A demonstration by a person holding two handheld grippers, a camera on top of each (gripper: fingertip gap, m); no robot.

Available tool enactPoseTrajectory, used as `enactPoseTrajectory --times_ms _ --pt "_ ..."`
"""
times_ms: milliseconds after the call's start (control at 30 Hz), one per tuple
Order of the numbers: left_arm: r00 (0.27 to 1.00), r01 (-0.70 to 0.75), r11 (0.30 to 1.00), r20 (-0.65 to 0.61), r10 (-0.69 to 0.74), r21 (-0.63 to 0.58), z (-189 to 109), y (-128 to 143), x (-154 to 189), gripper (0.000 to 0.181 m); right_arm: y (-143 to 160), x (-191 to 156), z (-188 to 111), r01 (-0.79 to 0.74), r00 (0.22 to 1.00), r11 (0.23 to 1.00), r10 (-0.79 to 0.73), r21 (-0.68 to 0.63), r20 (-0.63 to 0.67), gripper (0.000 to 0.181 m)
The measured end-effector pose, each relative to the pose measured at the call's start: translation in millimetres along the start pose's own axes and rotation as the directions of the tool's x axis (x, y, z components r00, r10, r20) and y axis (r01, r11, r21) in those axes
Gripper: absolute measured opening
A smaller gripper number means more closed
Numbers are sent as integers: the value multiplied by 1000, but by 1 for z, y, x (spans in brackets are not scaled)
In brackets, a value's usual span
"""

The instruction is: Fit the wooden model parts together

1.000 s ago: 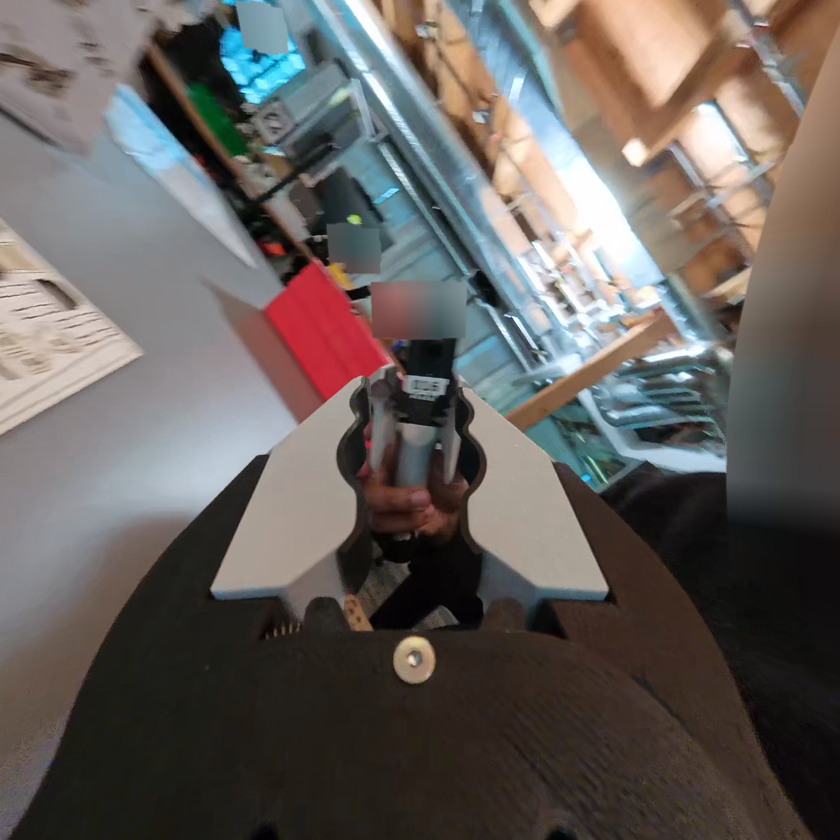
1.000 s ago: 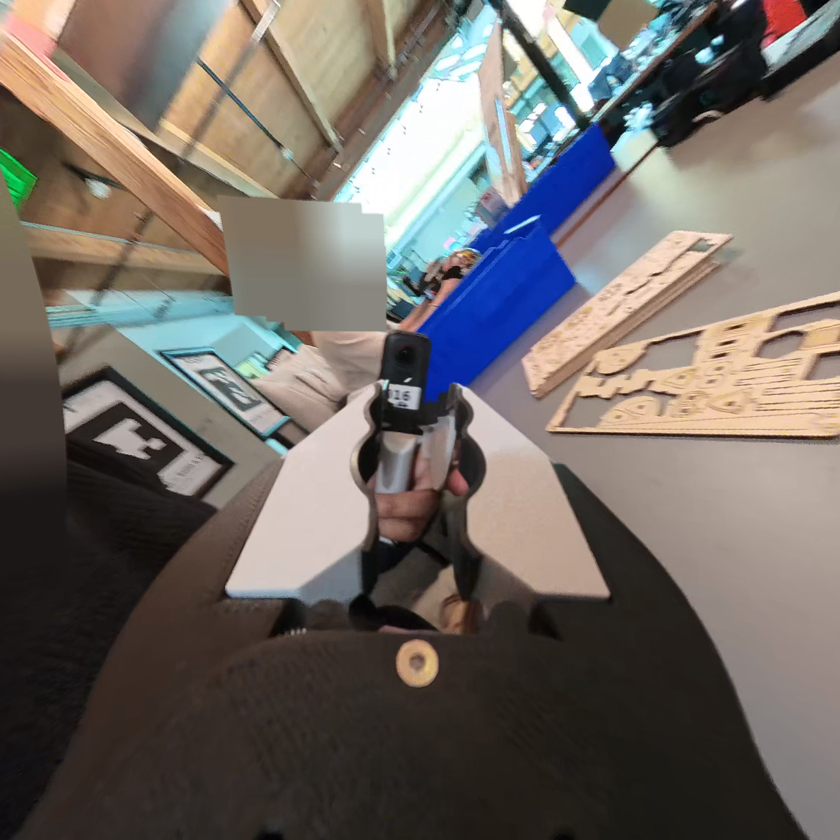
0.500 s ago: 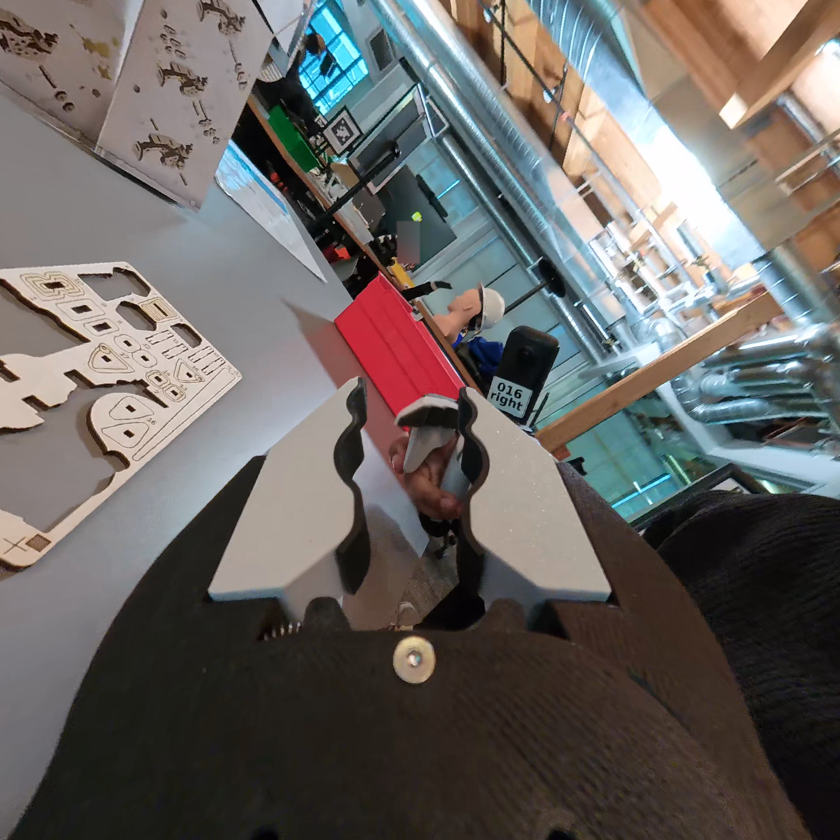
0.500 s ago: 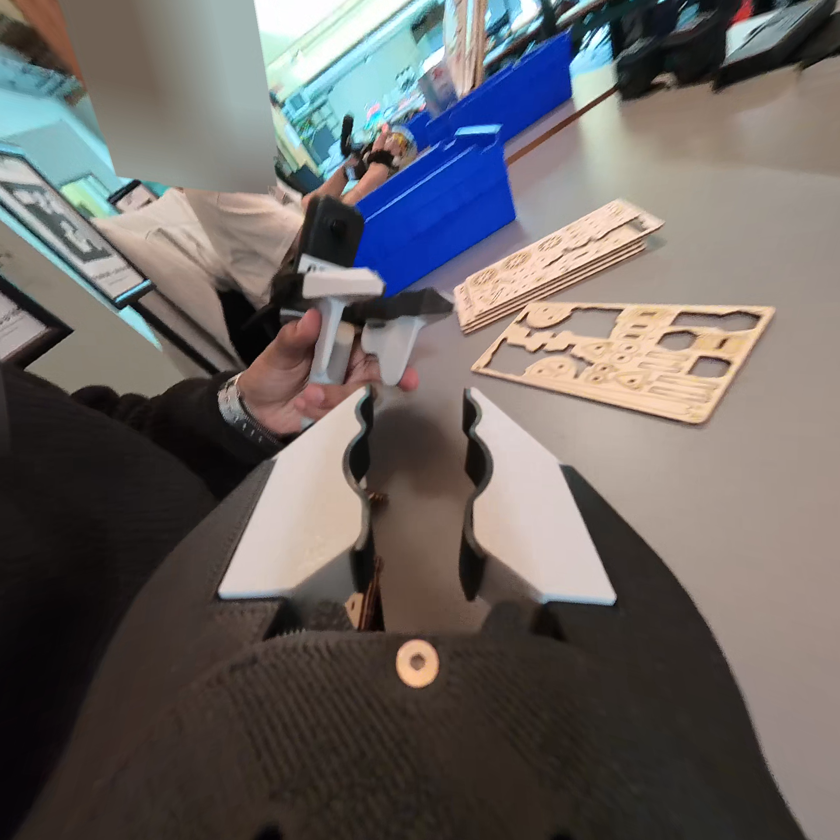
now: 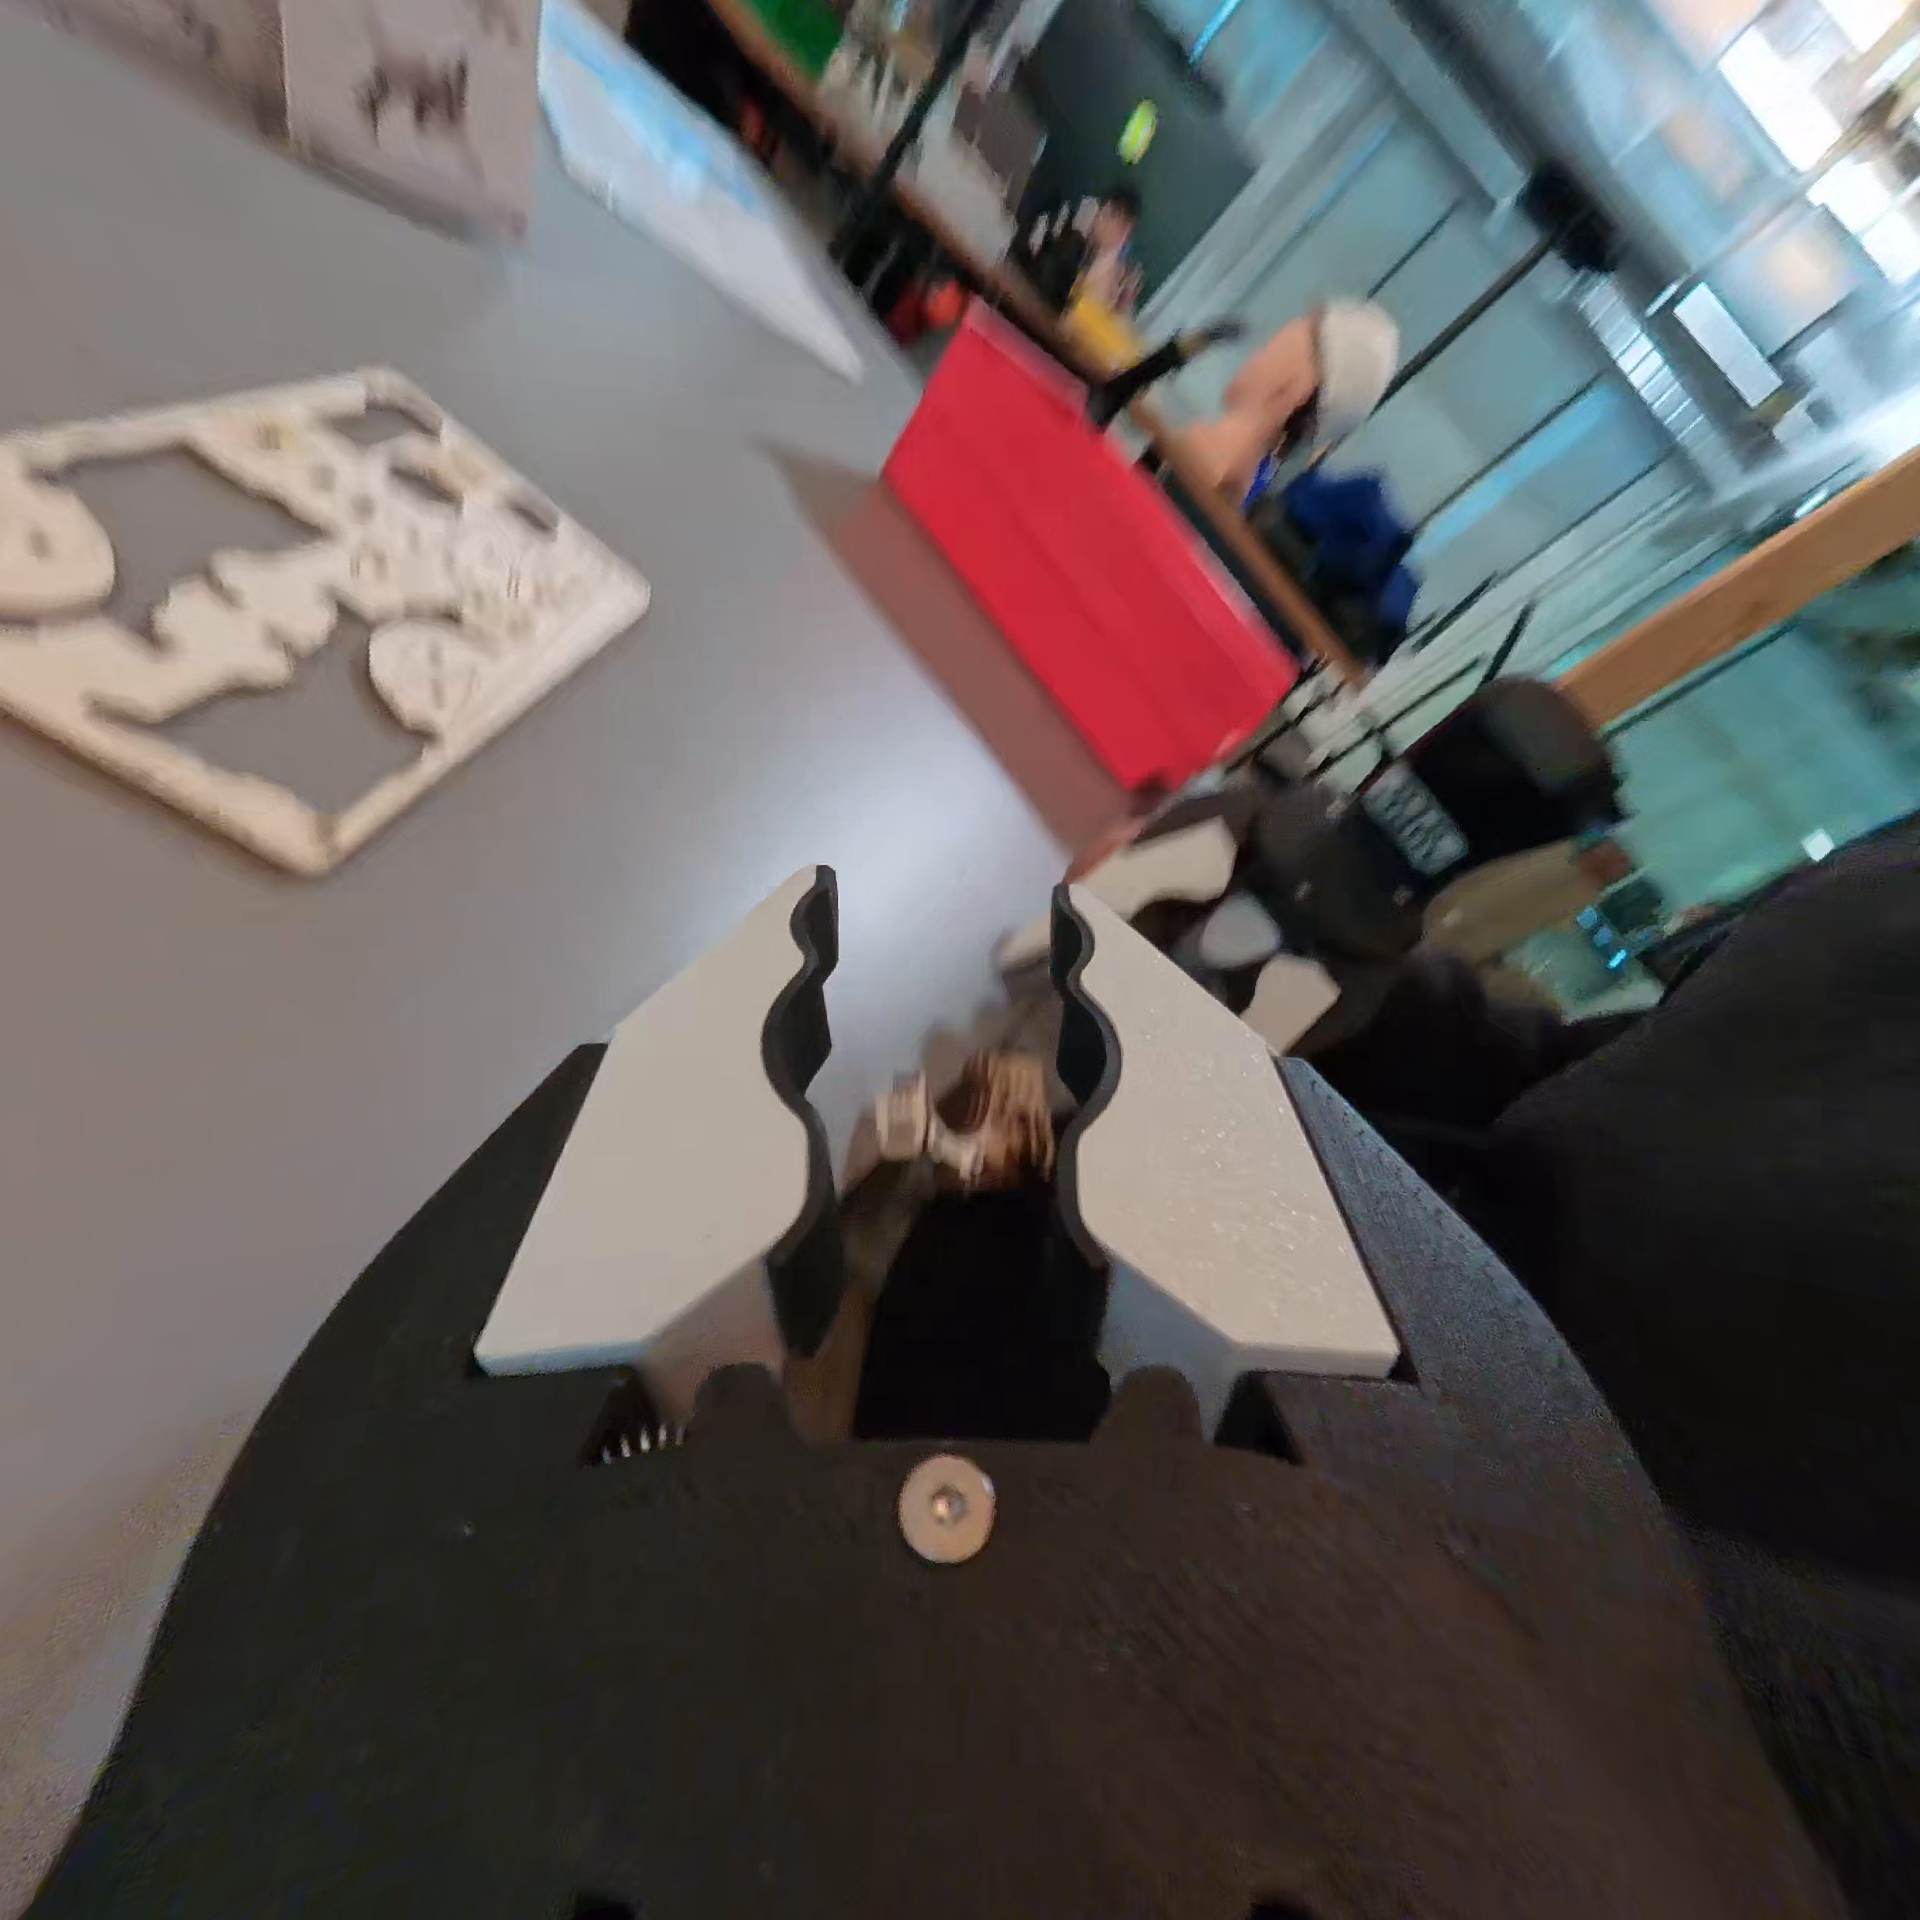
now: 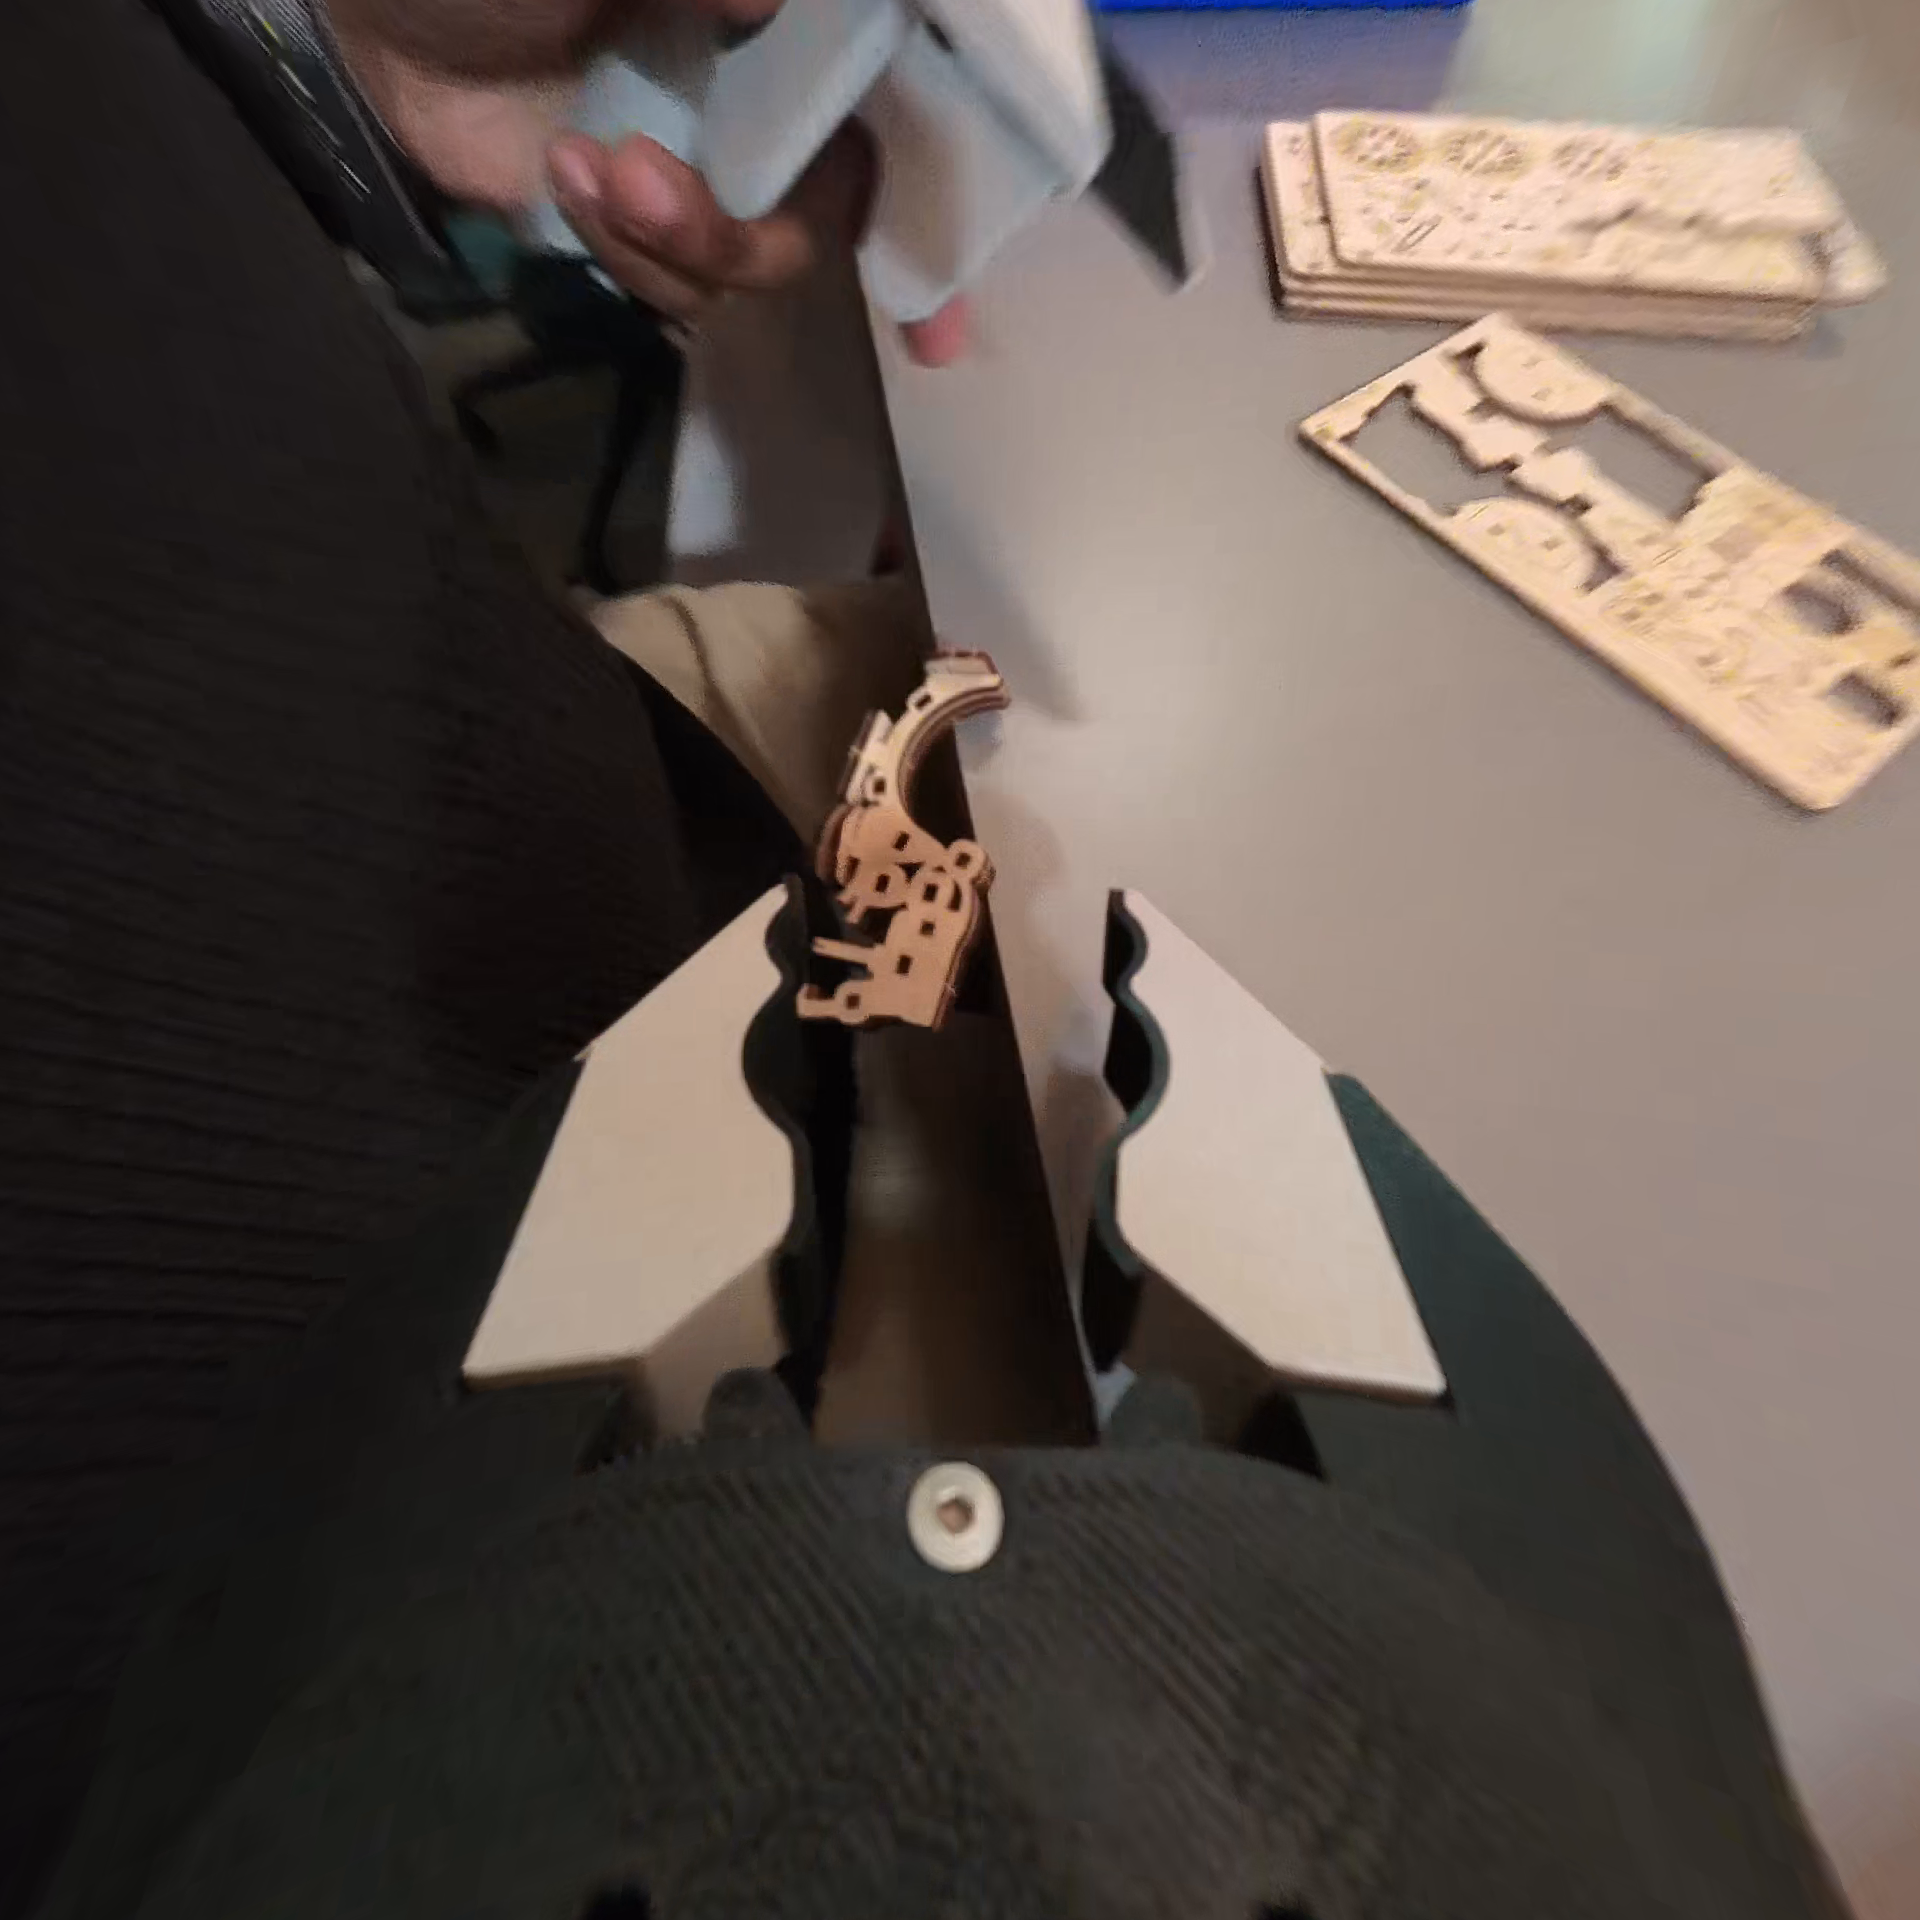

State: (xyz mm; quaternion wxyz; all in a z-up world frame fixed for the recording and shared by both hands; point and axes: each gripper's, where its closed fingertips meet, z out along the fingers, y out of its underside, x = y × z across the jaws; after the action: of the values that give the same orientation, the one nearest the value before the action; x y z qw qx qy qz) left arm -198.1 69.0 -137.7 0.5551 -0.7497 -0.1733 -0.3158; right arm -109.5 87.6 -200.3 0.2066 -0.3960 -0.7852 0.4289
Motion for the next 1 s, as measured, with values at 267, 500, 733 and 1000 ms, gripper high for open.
enactPoseTrajectory --times_ms 267,500,733,1000 --pt "910 400 863 20 -415 -308 17 114 6 46 22 -15 20 546 810 815 -572 -191 -128 38" --pt "866 457 833 -57 -497 -313 35 115 17 17 26 -12 18 503 839 840 -531 -205 -117 33" --pt "868 462 840 -48 -493 -284 32 112 14 15 33 -9 20 506 831 828 -543 -240 -122 31" --pt "898 430 844 57 -436 -322 22 126 0 26 28 -14 17 482 850 852 -511 -202 -127 32"
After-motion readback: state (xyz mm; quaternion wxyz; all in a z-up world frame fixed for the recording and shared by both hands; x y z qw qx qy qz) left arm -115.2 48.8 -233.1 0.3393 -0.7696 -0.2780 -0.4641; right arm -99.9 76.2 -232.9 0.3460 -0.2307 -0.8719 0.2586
